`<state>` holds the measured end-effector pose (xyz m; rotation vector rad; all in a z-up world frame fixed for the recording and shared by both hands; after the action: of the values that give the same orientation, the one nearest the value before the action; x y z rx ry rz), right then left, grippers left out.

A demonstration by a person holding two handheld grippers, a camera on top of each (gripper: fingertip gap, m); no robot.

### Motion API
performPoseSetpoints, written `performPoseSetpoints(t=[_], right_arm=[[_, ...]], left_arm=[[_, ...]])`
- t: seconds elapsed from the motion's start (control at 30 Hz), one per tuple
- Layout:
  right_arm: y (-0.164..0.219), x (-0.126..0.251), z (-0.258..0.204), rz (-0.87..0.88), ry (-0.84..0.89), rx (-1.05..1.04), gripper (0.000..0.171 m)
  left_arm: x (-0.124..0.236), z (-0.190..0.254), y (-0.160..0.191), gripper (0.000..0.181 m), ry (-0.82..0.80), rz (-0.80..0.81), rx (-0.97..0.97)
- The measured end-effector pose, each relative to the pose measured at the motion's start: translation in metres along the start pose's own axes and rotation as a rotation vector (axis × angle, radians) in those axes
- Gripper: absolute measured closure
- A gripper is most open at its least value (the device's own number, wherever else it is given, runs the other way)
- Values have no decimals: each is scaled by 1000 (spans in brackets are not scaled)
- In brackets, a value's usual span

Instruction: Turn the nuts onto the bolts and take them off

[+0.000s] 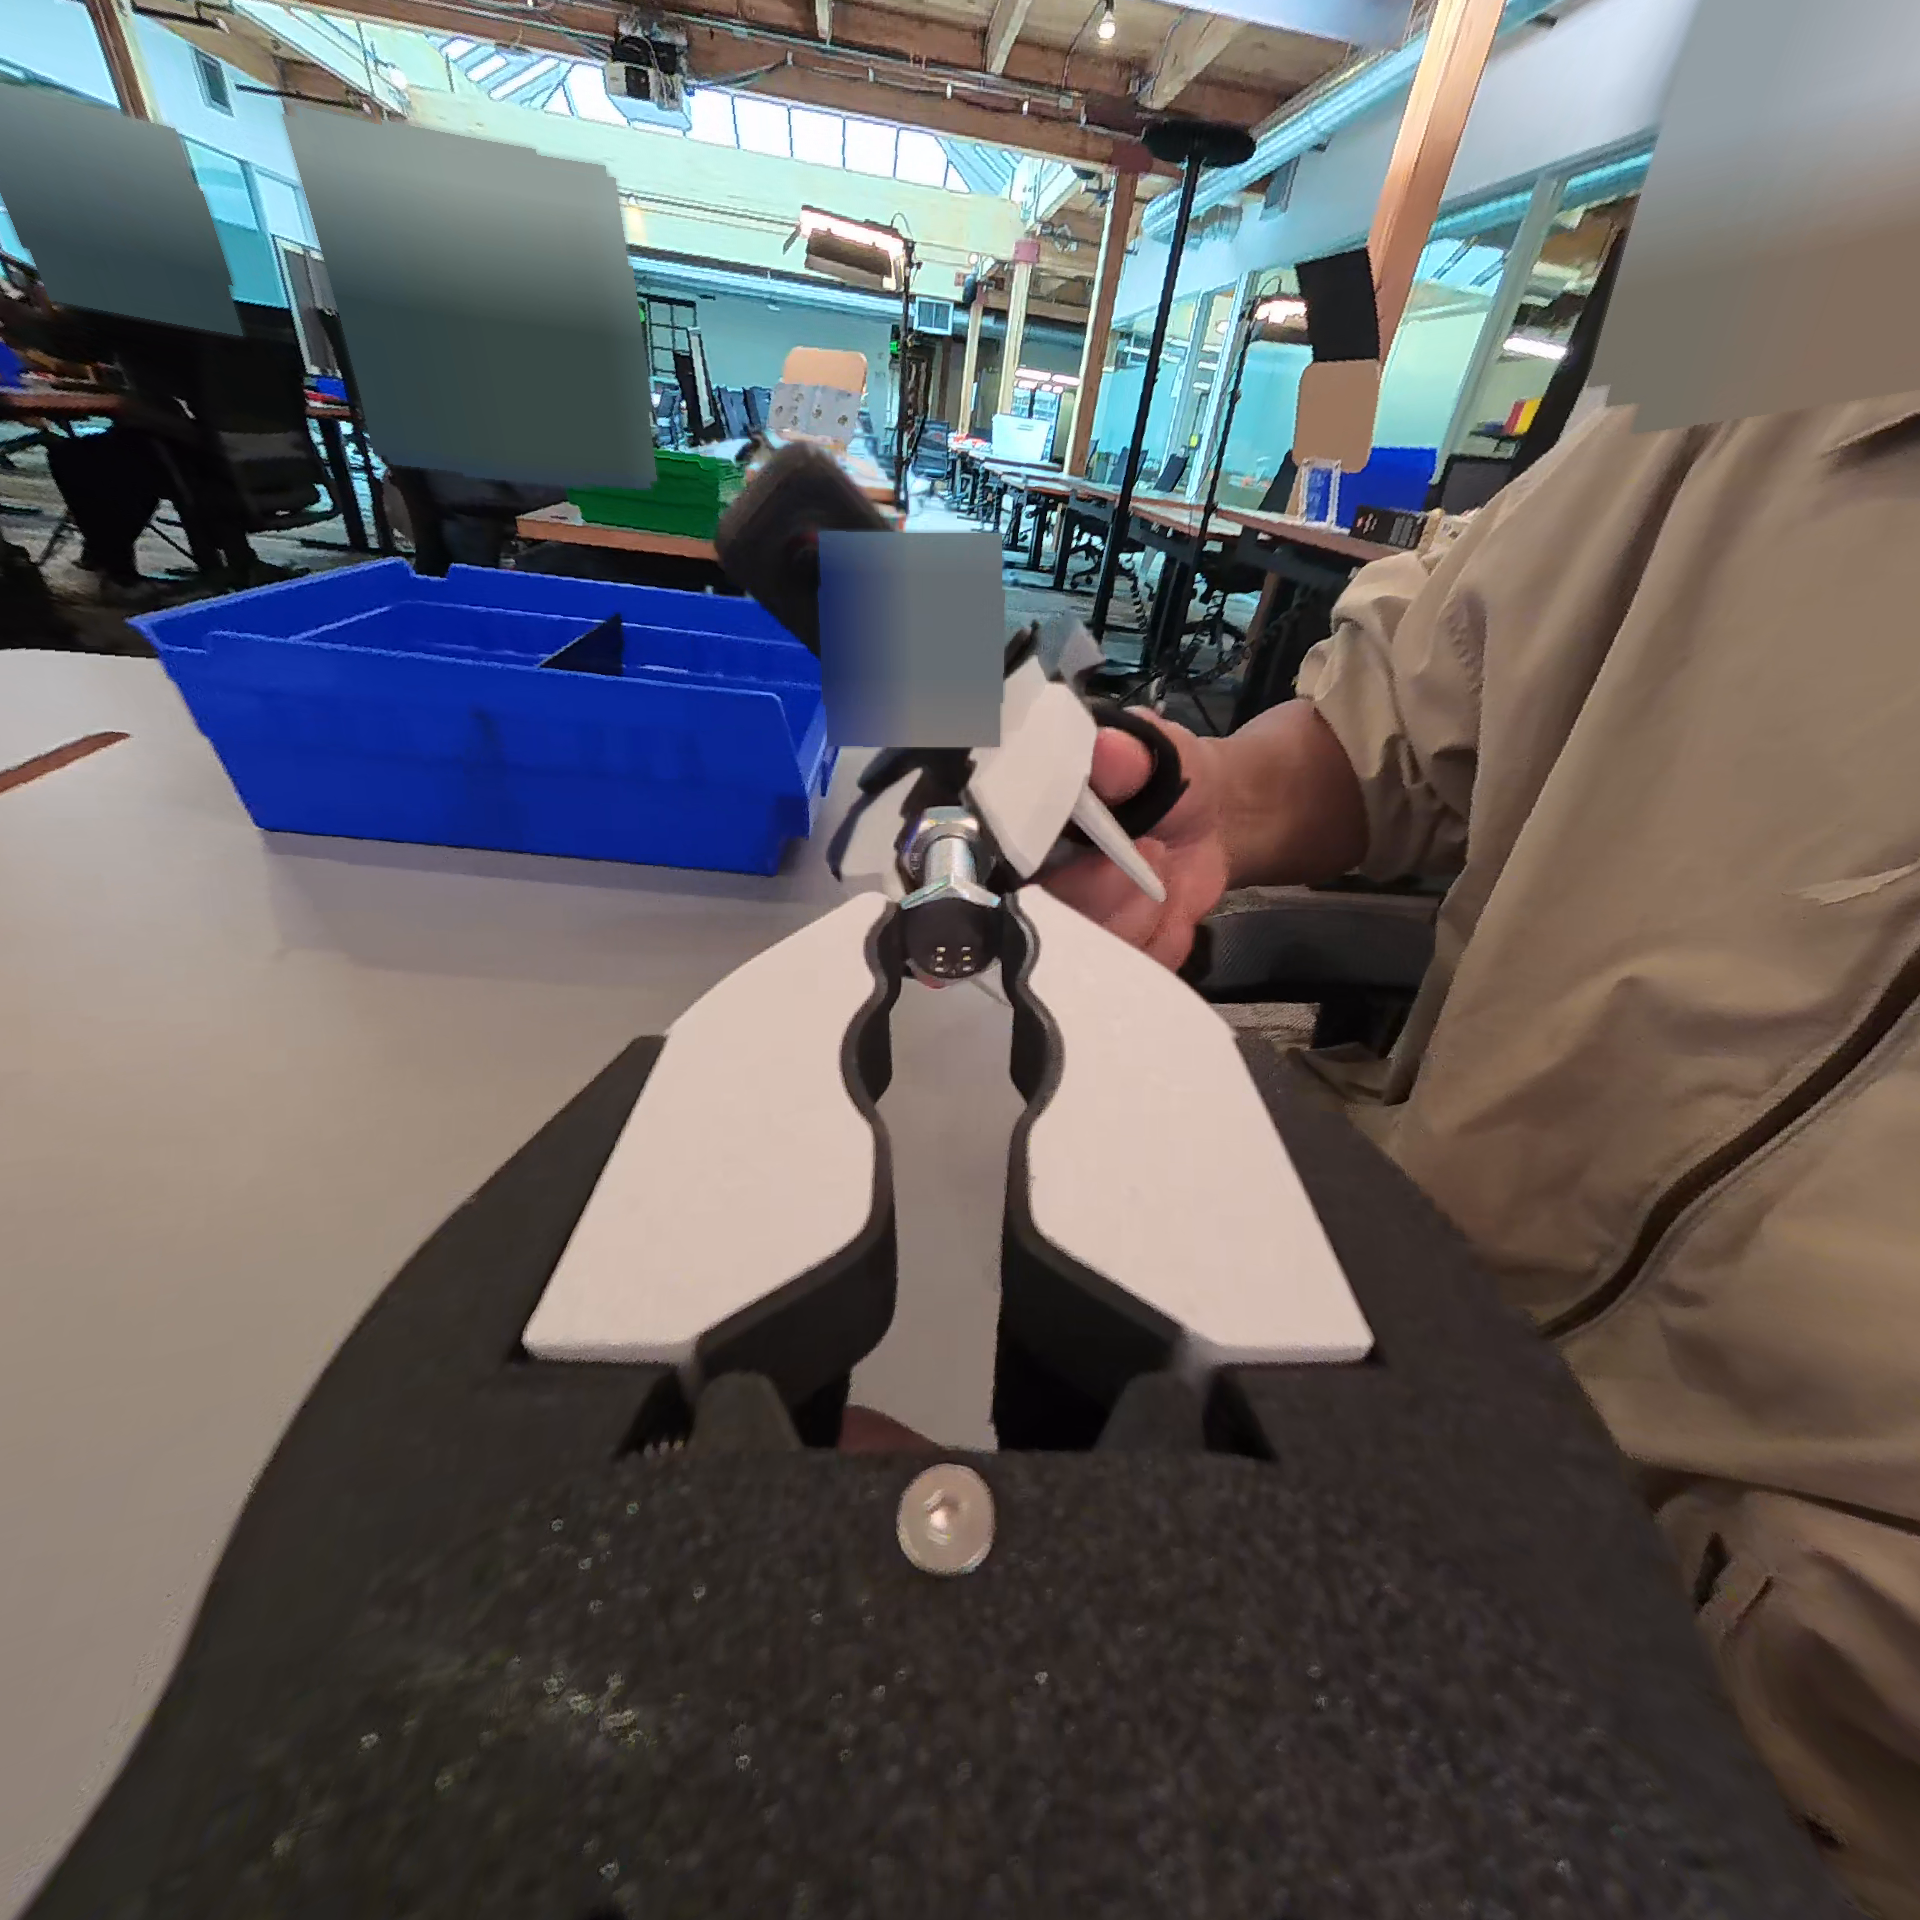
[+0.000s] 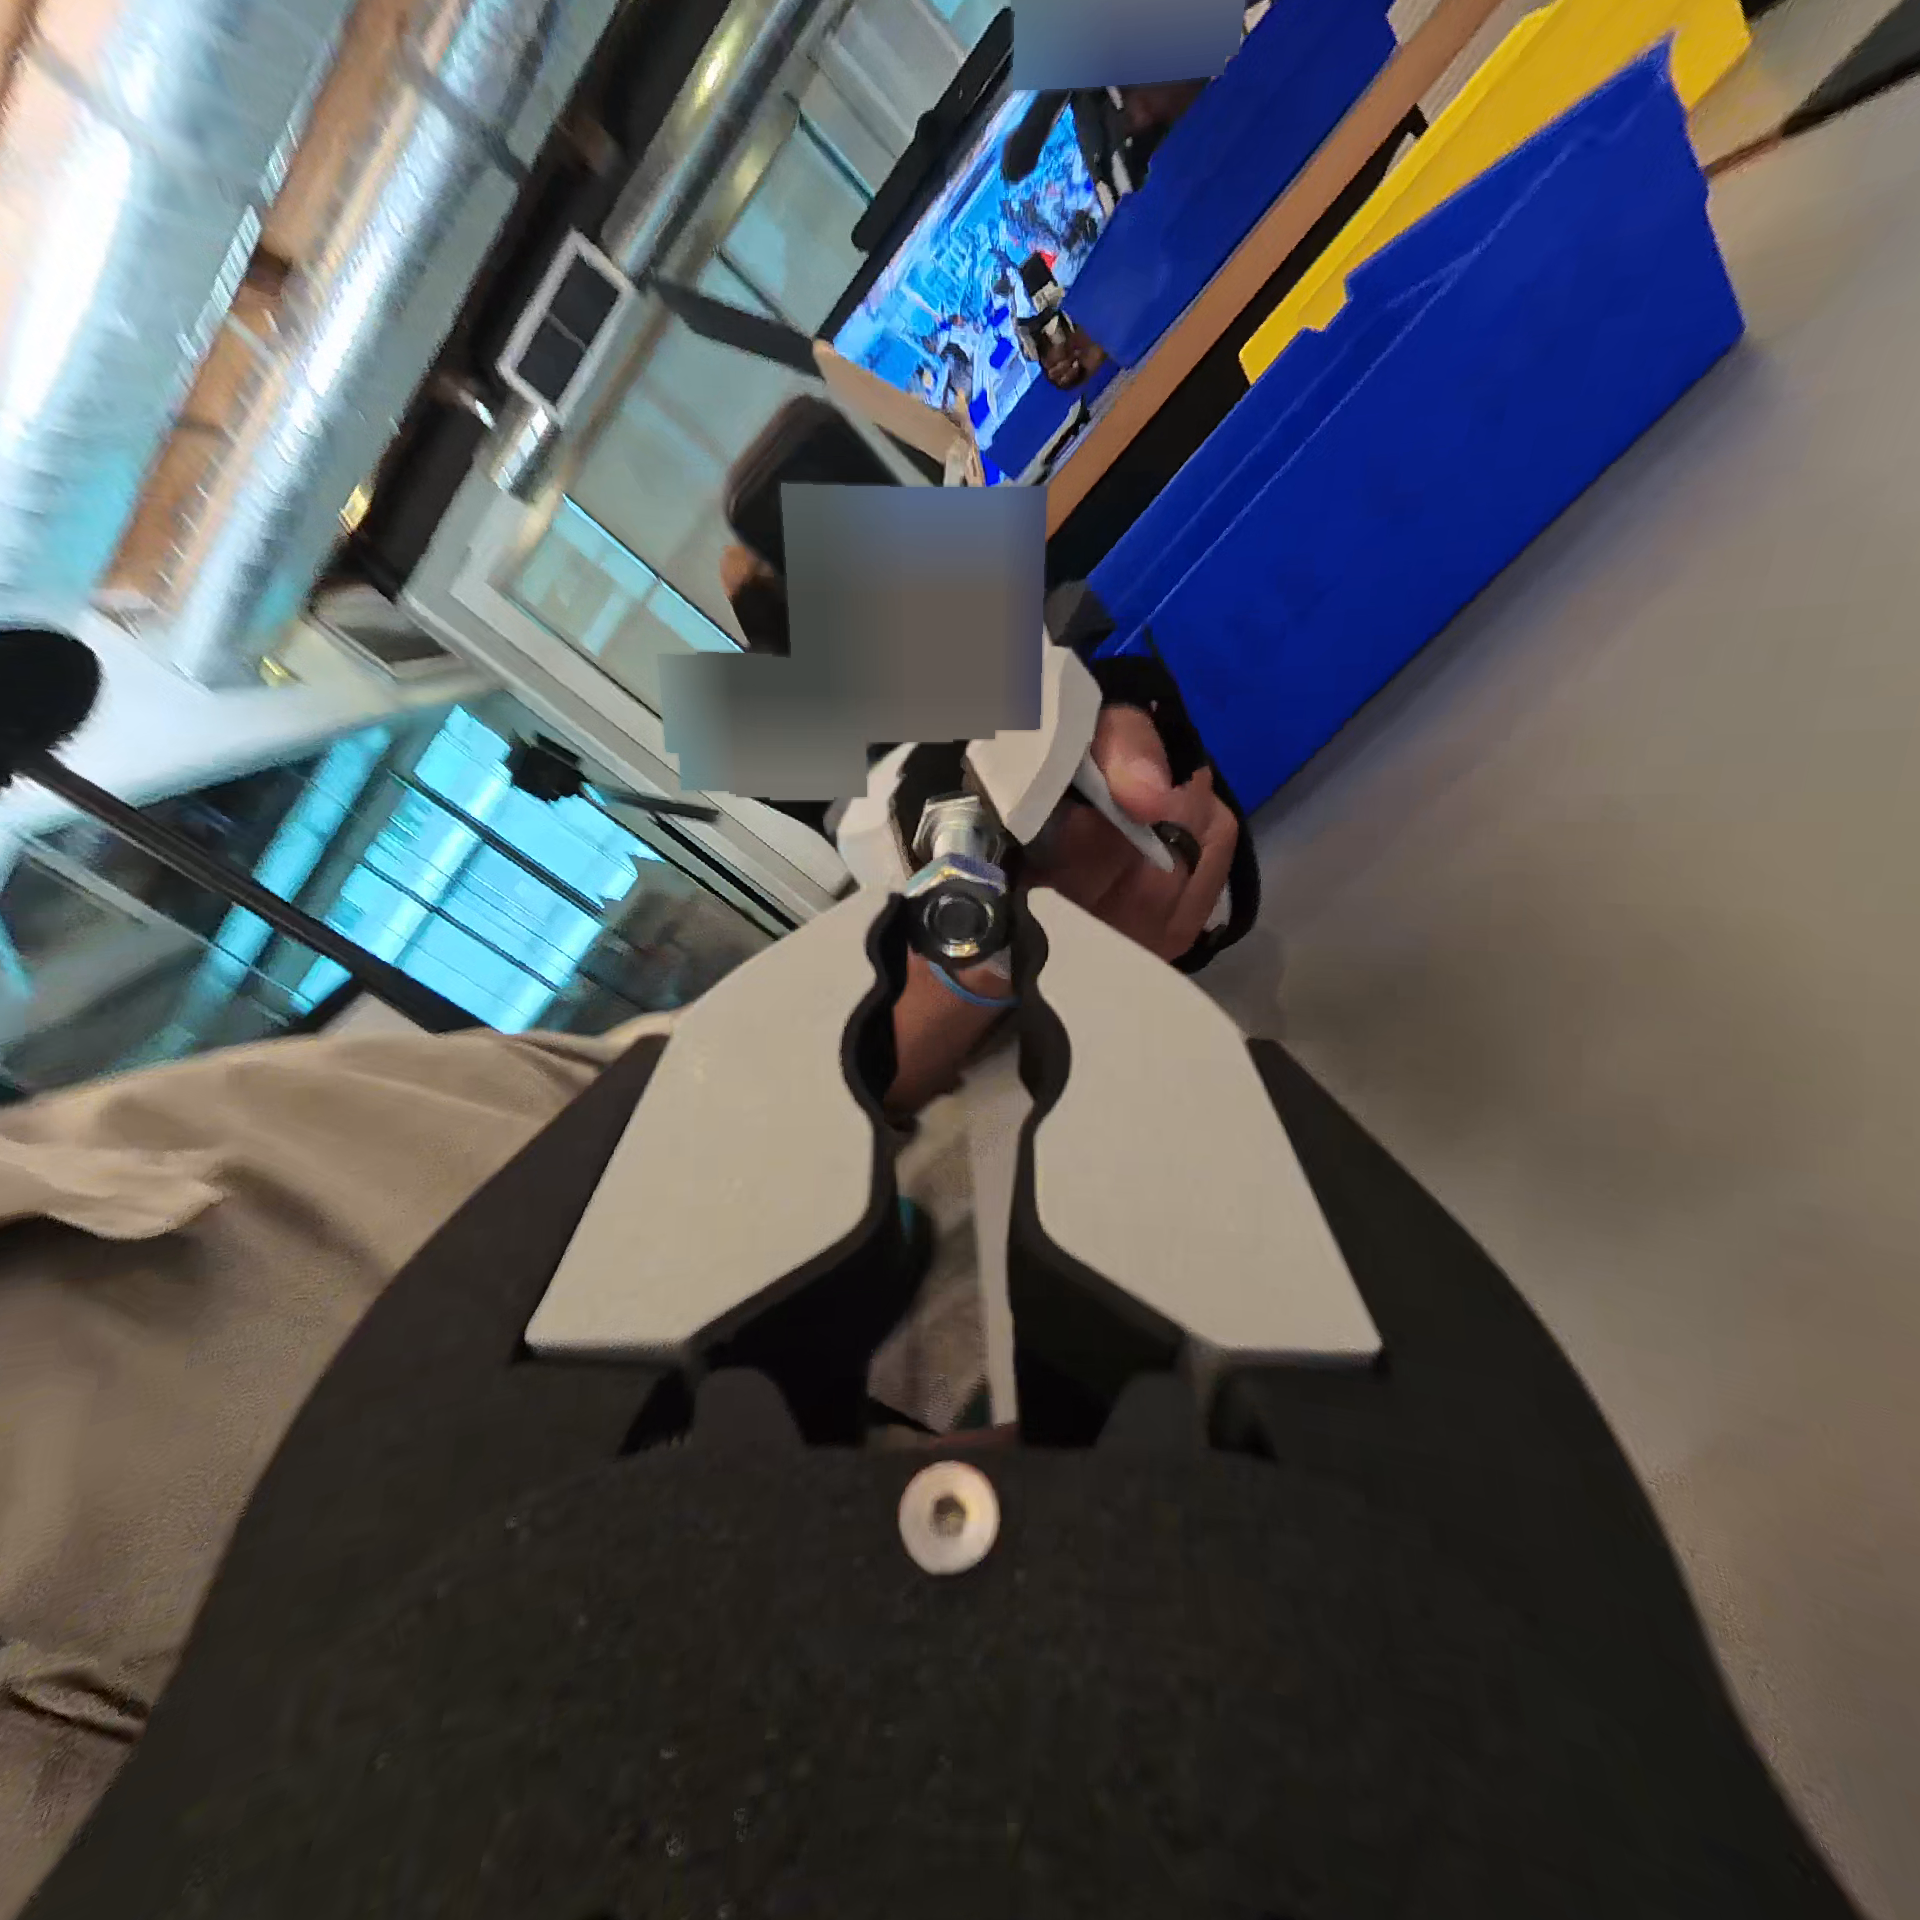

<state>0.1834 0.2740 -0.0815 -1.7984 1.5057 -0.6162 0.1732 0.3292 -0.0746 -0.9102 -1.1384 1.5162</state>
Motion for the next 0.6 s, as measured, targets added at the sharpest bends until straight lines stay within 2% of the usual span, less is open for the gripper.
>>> performPoseSetpoints(t=[0.6], right_arm=[[-7, -3, -15, -347, 180, 1378, 152]], left_arm=[[3, 6, -4, 164, 254, 91, 282]])
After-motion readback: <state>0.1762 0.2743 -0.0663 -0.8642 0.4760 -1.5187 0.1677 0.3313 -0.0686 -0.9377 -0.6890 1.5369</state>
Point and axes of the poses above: each gripper's, where its closed fingertips meet, x back along the fingers, y out of its underside, z = x × y across the jaws, the point moved 3 cm from there along x, back along the fingers, and after that the axes turned 9 degrees about x, right-handed, at the moved point
